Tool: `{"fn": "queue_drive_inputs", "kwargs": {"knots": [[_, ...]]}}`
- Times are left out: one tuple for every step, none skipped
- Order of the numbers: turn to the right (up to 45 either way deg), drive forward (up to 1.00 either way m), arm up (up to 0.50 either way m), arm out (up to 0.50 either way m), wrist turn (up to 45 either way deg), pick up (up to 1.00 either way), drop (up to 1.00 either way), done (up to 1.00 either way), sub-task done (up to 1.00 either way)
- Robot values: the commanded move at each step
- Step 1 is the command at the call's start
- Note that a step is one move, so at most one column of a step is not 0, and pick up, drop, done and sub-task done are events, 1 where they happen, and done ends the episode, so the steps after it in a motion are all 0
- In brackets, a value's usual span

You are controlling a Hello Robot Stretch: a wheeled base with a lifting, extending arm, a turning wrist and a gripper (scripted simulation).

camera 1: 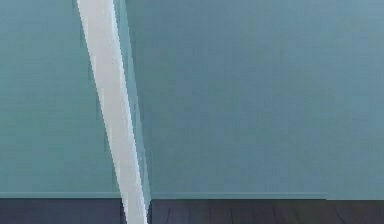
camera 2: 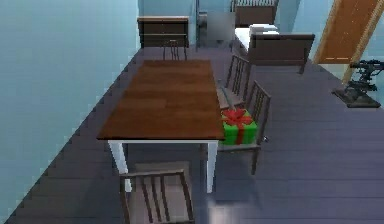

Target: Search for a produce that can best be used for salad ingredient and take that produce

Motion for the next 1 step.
{"fn": "queue_drive_inputs", "kwargs": {"knots": [[0.0, 0.3, 0.0, 0.0, 0.0, 0.0, 0.0, 0.0, 0.0]]}}
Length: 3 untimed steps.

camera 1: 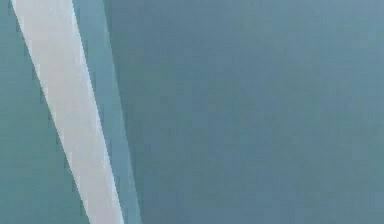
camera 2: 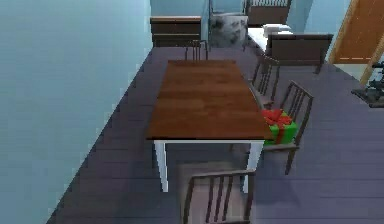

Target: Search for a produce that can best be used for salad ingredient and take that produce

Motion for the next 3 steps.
{"fn": "queue_drive_inputs", "kwargs": {"knots": [[-45.0, 0.0, 0.0, 0.0, 0.0, 0.0, 0.0, 0.0, 0.0], [-33.0, 0.0, 0.0, 0.0, 0.0, 0.0, 0.0, 0.0, 0.0], [0.0, 1.0, 0.0, 0.0, 0.0, 0.0, 0.0, 0.0, 0.0]]}}
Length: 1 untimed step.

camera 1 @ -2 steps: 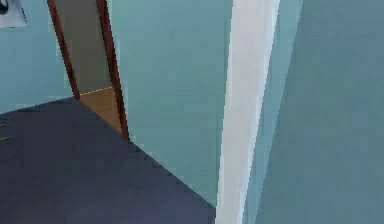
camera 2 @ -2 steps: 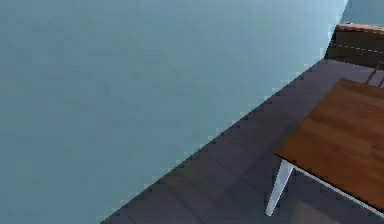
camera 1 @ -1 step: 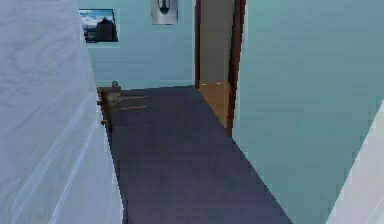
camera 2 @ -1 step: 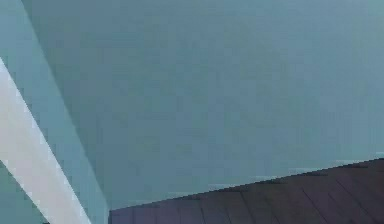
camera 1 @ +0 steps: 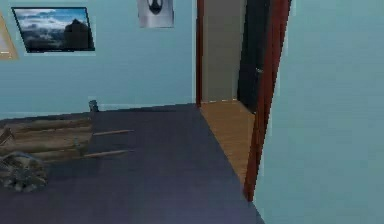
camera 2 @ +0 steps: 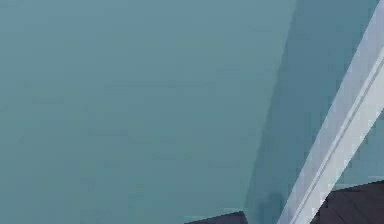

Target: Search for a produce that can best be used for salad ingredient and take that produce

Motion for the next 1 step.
{"fn": "queue_drive_inputs", "kwargs": {"knots": [[0.0, 1.0, 0.0, 0.0, 0.0, 0.0, 0.0, 0.0, 0.0]]}}
